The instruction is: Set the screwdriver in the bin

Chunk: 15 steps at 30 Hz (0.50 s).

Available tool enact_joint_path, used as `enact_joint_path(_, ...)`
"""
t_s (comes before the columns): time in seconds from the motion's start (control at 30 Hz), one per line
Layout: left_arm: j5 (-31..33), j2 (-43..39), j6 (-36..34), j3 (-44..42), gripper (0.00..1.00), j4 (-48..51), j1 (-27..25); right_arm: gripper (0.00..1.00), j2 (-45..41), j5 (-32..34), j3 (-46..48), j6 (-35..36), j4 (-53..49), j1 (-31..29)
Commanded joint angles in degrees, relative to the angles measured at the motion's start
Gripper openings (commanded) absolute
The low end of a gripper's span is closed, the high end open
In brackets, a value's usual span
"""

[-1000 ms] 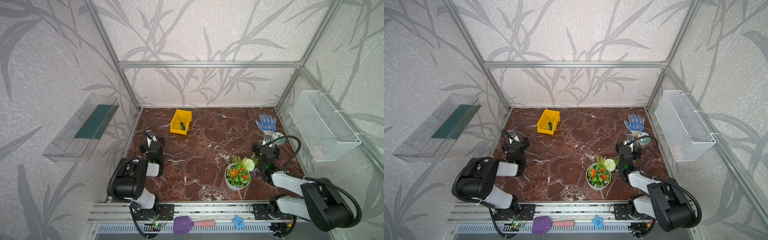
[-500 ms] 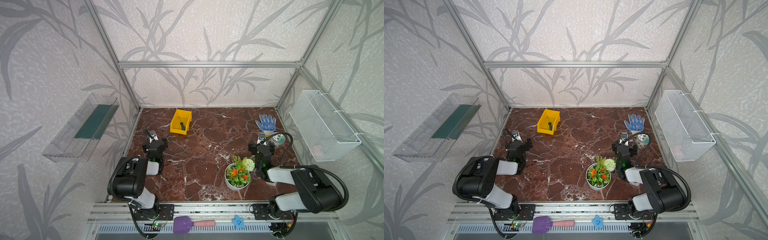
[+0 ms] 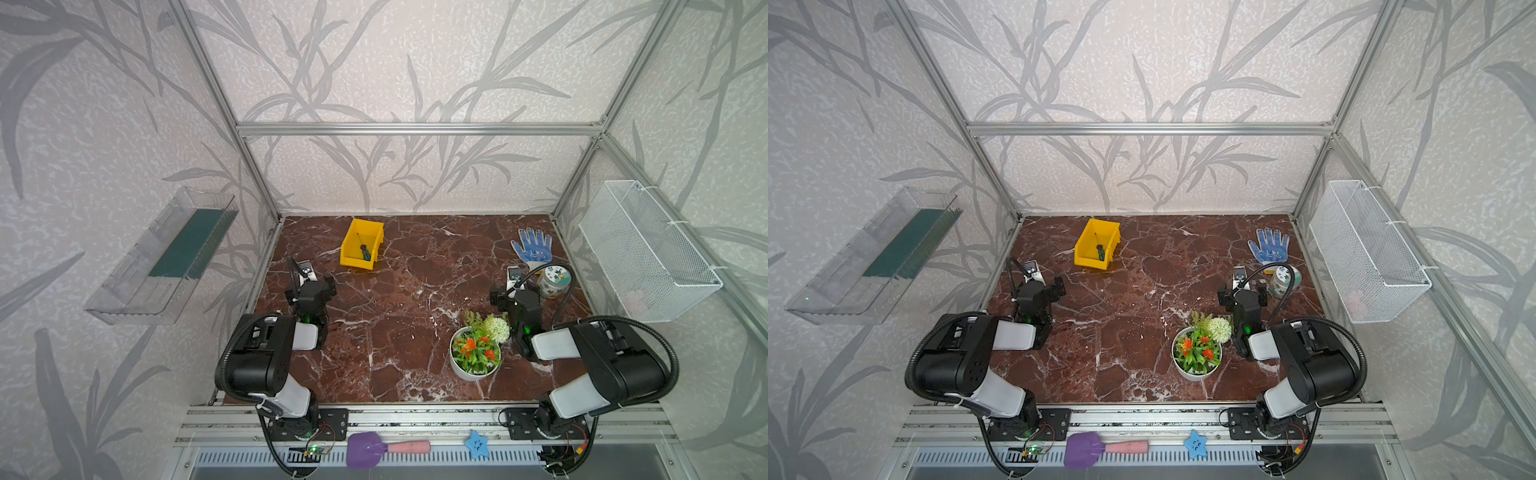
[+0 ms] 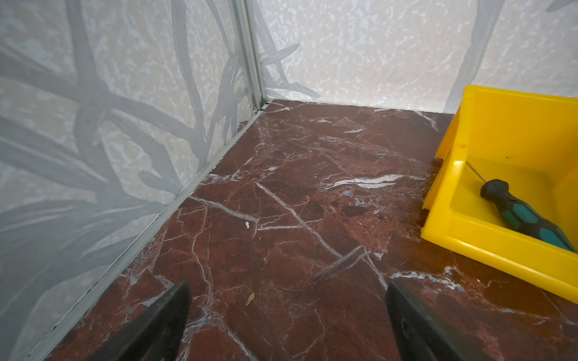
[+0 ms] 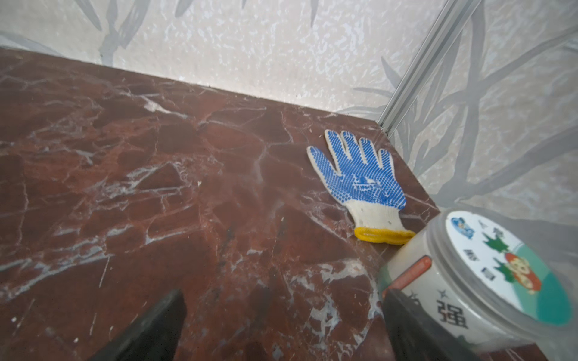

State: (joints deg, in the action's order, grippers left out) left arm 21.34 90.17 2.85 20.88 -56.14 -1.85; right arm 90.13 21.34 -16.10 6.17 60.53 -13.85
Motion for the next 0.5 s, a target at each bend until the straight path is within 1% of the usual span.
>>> enact_joint_path(0.0, -0.07, 0.27, 0.54, 0.0, 0.99, -0.86, 0.01, 0.99, 3.48, -2.62, 1.39, 2.75, 12.56, 0.31)
enact_joint_path(0.1, -0.07, 0.28, 0.5, -0.05, 0.99, -0.91, 0.01, 0.99, 3.77, -2.19, 0.05, 2.77, 11.22, 0.48)
enact_joint_path(0.17, -0.07, 0.27, 0.51, -0.01, 0.99, -0.82, 0.01, 0.99, 1.82, -3.28, -3.55, -0.18, 1.36, 2.37)
enact_joint_path(0.2, -0.1, 0.27, 0.49, -0.03, 0.99, -0.82, 0.09, 0.99, 1.19, -5.66, -4.45, -1.81, -2.06, 4.01)
enact_joint_path(0.27, -0.06, 0.27, 0.56, -0.05, 0.99, -0.88, 0.0, 0.99, 1.09, -6.27, -4.66, -2.92, -2.65, 5.23)
enact_joint_path(0.47, -0.01, 0.29, 0.49, 0.0, 0.99, -0.75, 0.02, 0.99, 1.1, -6.31, -4.47, -2.83, -2.26, 5.23)
